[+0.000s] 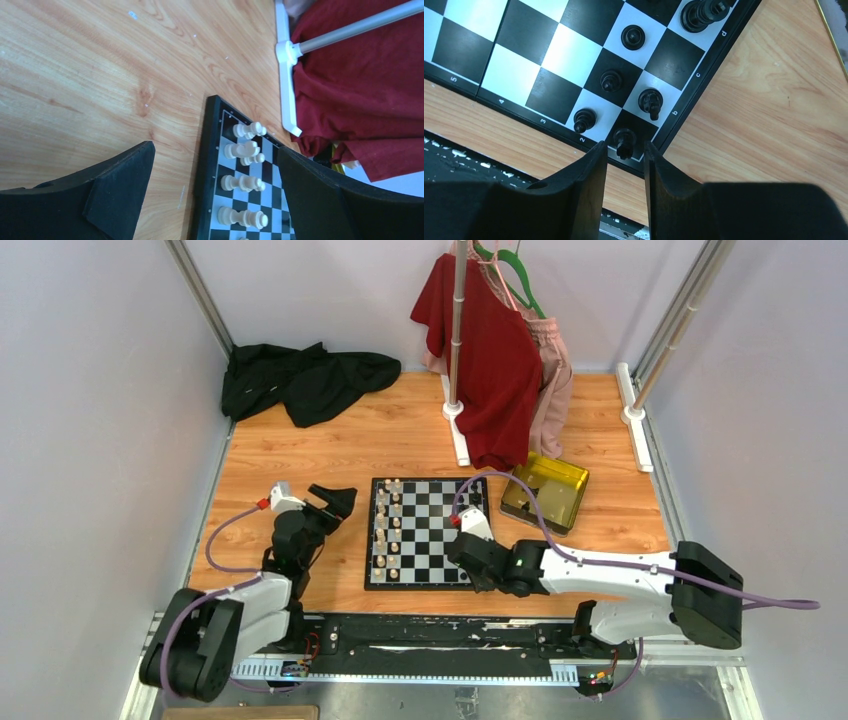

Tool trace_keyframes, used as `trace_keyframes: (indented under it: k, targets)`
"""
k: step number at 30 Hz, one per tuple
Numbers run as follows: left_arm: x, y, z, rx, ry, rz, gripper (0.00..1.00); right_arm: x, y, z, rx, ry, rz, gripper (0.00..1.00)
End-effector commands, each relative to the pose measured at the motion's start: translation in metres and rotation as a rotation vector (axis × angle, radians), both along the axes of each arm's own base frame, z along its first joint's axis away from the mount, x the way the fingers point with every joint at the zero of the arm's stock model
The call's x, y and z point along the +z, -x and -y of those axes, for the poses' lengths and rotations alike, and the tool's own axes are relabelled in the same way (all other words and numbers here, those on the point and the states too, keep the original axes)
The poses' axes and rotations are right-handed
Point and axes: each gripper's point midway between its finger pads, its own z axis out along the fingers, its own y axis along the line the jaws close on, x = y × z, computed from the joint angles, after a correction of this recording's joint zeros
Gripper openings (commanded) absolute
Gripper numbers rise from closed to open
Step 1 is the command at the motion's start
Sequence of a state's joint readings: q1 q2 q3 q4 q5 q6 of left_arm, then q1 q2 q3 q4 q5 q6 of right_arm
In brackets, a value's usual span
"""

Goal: Set up the chess pieces on the board
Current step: Place the chess piece on the chessboard, then pick up the chess piece from the storage box.

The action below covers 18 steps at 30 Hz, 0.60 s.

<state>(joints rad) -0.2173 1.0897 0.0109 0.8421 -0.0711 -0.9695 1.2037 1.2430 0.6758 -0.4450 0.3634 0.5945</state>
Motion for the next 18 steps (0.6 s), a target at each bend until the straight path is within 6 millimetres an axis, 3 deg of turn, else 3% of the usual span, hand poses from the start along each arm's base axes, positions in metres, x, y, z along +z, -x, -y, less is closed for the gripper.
trace_keyframes:
  k: [1, 5, 8, 12, 18]
  targets:
    - [-0.005, 0.013, -0.006, 0.009, -0.015, -0.005, 1.00, 0.017, 0.002, 0.004, 0.015, 0.006, 0.049, 0.37]
    - [0.008, 0.017, -0.012, 0.030, -0.021, 0.027, 1.00, 0.040, 0.005, 0.002, 0.042, -0.005, 0.083, 0.37]
    - [0.027, 0.018, -0.015, 0.044, -0.021, 0.071, 1.00, 0.069, -0.002, 0.004, 0.055, -0.014, 0.153, 0.37]
    - [0.061, 0.007, -0.014, 0.043, -0.035, 0.104, 1.00, 0.115, -0.026, 0.013, 0.021, -0.054, 0.309, 0.37]
    - [0.086, -0.025, -0.004, 0.043, -0.055, 0.075, 1.00, 0.151, -0.074, 0.038, -0.069, -0.122, 0.356, 0.36]
